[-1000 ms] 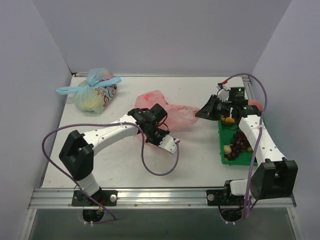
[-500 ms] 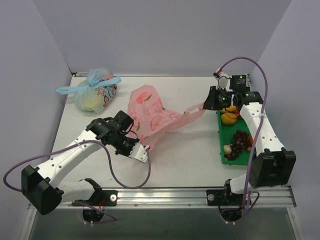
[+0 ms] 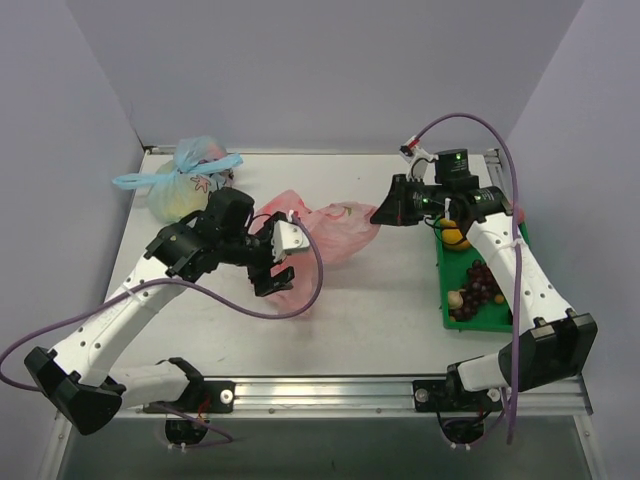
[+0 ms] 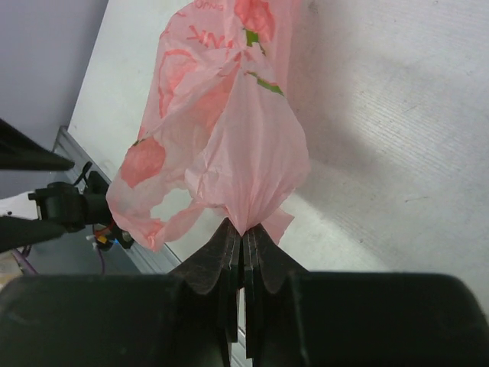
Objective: Place the fake fruits into the plastic bag and tie a complex knot
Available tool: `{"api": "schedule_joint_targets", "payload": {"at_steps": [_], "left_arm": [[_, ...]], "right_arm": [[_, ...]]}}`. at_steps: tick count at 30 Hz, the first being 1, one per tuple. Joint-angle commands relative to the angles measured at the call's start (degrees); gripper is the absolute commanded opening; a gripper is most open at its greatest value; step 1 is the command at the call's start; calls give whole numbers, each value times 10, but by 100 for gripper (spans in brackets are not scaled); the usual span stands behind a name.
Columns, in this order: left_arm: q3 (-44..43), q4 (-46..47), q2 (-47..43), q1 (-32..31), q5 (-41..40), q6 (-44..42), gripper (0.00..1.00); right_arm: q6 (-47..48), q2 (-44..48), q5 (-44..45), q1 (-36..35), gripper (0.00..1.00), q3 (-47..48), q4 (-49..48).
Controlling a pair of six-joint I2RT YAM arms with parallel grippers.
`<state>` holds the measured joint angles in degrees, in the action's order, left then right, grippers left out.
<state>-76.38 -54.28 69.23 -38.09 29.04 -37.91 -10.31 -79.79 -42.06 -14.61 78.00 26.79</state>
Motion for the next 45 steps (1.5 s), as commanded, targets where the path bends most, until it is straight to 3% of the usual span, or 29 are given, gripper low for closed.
{"api": "schedule_joint_targets", "payload": {"at_steps": [1,2,6,8,16,21,24,25,28,29,30,34,38,39,40,42,43,45], "left_arm": [[13,94,-38,13,-27,161,91],[30,115,-50,13,-43,179,97],[31,199,-13,5,-138,250,97],[21,207,27,-3,-227,273,97],[43,286,77,-10,-239,325,97],[59,317,119,-21,-373,318,97],[44,294,136,-7,-371,297,59],[34,271,135,7,-329,296,28],[28,235,122,20,-255,292,0],[21,206,114,23,-219,296,0],[16,191,107,43,-103,309,0],[-3,159,79,59,68,376,0],[-25,165,106,63,65,511,0],[-35,169,115,71,61,555,0],[-37,191,130,77,58,580,0],[-37,223,143,92,59,647,0],[-38,255,154,104,59,664,0],[-41,282,168,114,67,696,0]], "right_arm": [[-56,19,1,3,0,10,-9],[-62,22,1,3,0,15,-9],[-89,31,0,-4,0,21,-14],[-89,35,-3,-8,0,22,-15],[-115,63,28,-14,0,19,-9],[-113,75,11,-15,0,30,9],[-81,77,-6,-14,0,50,35],[-53,71,-1,-10,0,67,56],[-16,54,4,5,0,99,77],[-8,38,4,13,0,115,78],[5,25,10,26,0,124,79],[64,-74,76,46,0,196,69],[18,-227,58,48,2,345,66],[1,-241,43,45,13,383,64],[-11,-250,39,39,44,393,59],[-37,-238,44,35,73,393,61],[-45,-224,49,40,98,361,61],[-85,-168,54,53,100,308,71]]}}
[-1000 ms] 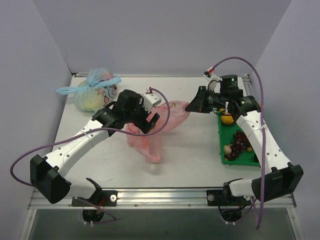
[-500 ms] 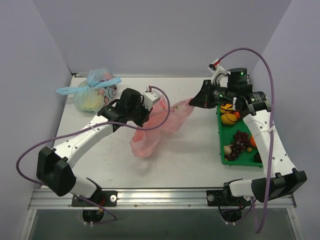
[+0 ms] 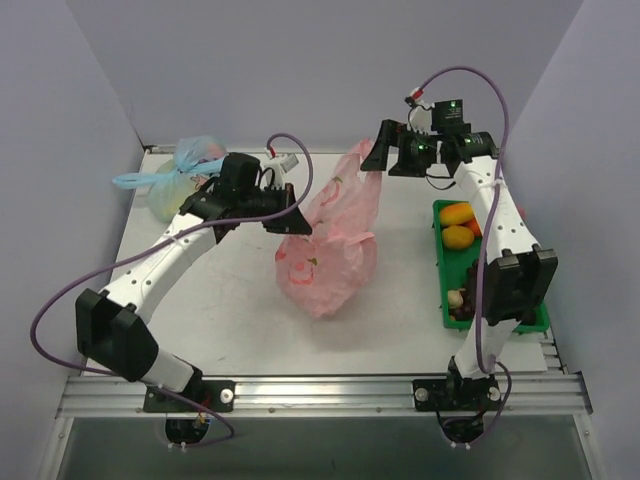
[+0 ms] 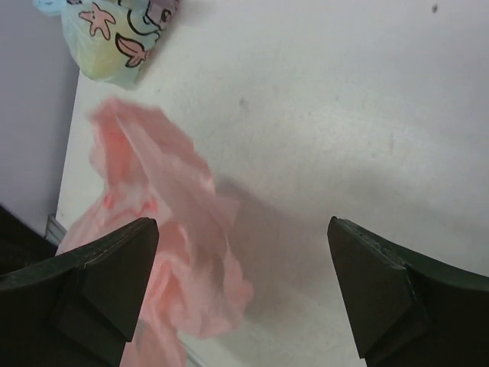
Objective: Place the fake fruits into the plastic bag and tie a complex knot
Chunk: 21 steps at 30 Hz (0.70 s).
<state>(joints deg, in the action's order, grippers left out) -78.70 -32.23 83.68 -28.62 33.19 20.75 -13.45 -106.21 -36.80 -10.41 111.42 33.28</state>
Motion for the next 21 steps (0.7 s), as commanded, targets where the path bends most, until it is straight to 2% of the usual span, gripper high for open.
{"api": "schedule_joint_targets", "payload": {"at_steps": [1,4,8,10,13,17,21], "left_arm": [[-15,93,34,26,33,118,0],[10,171,38,31,56,137,0],[52,254,29,33,63,146,0],[63,276,30,33,70,158,0],[76,298,33,31,72,177,0],[82,310,41,31,67,213,0],[75,314,48,24,57,227,0]], "right_arm": [[-67,141,-1,26,100,-88,10],[-88,231,-18,40,100,-221,30],[-93,289,-19,9,100,-323,35],[-120,282,-17,-10,100,-342,30],[-163,269,-9,-36,100,-373,-48],[-177,219,35,-71,100,-366,-115],[-202,178,29,-104,100,-355,-145]]}}
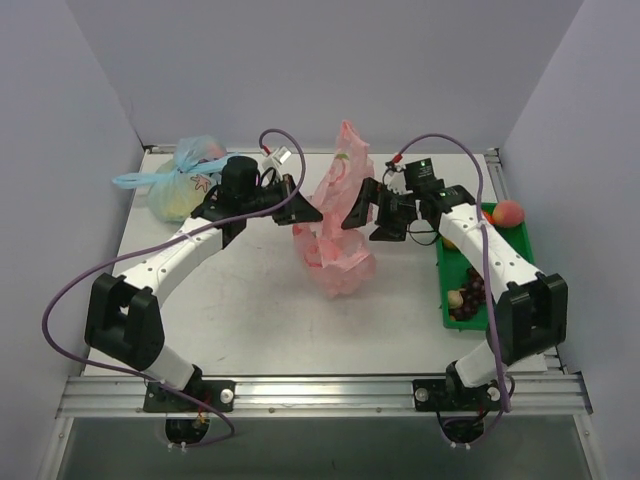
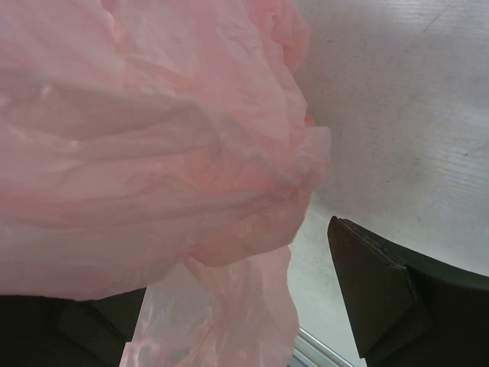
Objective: Place the fake fruits into the plastic bag and tie a complex knot
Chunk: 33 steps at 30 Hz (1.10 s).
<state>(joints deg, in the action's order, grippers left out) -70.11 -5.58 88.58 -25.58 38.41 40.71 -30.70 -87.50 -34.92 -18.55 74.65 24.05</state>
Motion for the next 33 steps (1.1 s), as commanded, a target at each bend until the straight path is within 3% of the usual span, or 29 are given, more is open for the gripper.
{"api": "schedule_joint_targets", "payload": {"at_steps": [1,9,11,12,14,15,16,17,23,26,28,29,31,32,33], "left_arm": [[-11,69,1,-10,3,30,0],[12,100,-4,-16,-1,53,0],[17,112,-9,-15,5,61,0],[17,116,-9,-15,7,62,0],[14,110,-14,-5,17,60,0],[14,103,-16,3,20,56,0],[13,79,-23,12,28,51,0],[15,65,-27,25,33,34,0],[38,-98,-66,119,-7,-100,0],[55,-130,-75,123,-27,-133,0],[57,-128,-73,113,-33,-135,0],[52,-129,-68,107,-32,-142,0],[33,-125,-57,86,-27,-151,0],[25,-124,-52,80,-23,-157,0],[19,-125,-42,74,-17,-156,0]], "right_arm": [[-30,-19,9,-32,100,15,-55],[-69,-42,-79,-35,100,-6,-96],[-68,-32,-97,-39,94,-23,-113],[-63,-29,-86,-45,74,-26,-111],[-23,-28,-75,-45,44,-21,-89],[2,-26,-34,-38,13,-14,-68],[49,-21,-12,-32,2,-8,-47],[74,-19,14,-24,0,-3,-2],[195,15,193,79,0,-7,113],[222,20,195,102,0,-7,132],[225,25,140,99,1,2,136],[226,28,116,96,7,8,137],[241,30,83,88,32,27,143],[247,32,72,77,51,34,144],[266,37,66,72,60,41,148]]}}
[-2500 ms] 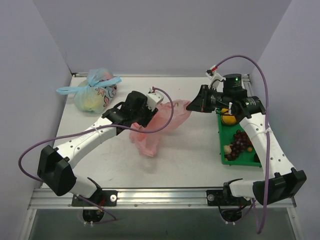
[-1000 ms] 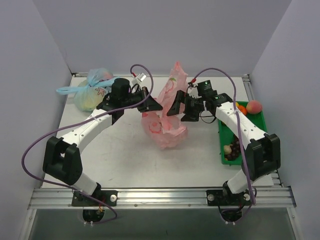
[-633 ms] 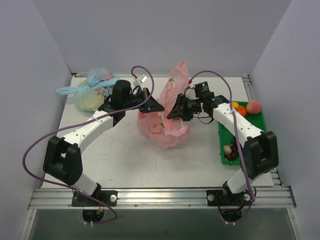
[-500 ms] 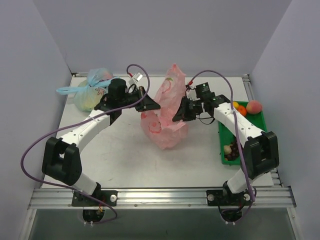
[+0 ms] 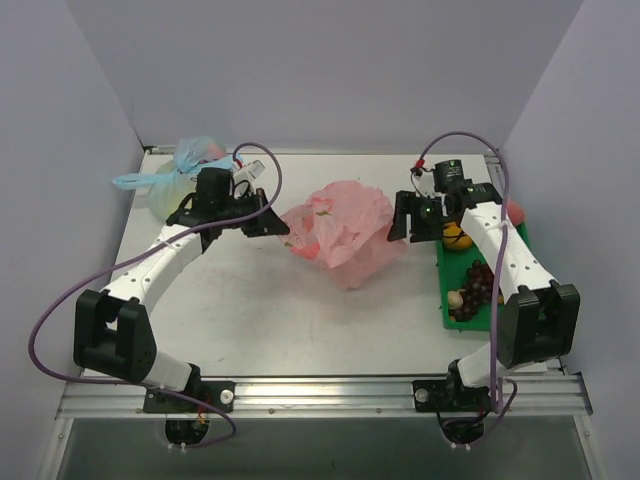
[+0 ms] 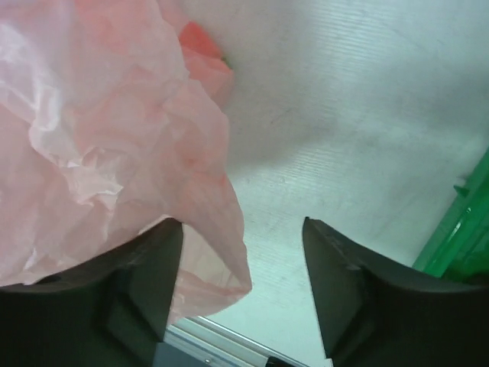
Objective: Place the fake fruits into the plastic bag and tie a complex knot
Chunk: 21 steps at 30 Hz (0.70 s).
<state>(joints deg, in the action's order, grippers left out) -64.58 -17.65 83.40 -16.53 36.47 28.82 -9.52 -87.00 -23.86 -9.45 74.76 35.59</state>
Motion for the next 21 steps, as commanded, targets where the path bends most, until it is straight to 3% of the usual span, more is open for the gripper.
{"api": "schedule_joint_targets", "payload": {"at_steps": [1,2,5,10,15,19,21], "left_arm": [[-44,-5,14,-20,10,-32,0],[-56,-4,24,-26,16,-22,0],[-68,-1,30,-28,51,-9,0],[-80,-26,39,-27,72,-27,0],[-92,-33,48,-29,92,-22,0],[-115,-41,57,-31,98,-10,0],[-119,-41,57,-33,101,-8,0]], "right_arm": [[65,34,-44,-22,66,47,41],[76,43,-31,-32,79,62,44],[120,61,15,-42,93,78,47],[217,83,45,-60,97,93,24],[338,102,-28,-91,100,99,-10],[378,110,-118,-125,100,112,-17],[393,109,-122,-144,100,109,-25]]}}
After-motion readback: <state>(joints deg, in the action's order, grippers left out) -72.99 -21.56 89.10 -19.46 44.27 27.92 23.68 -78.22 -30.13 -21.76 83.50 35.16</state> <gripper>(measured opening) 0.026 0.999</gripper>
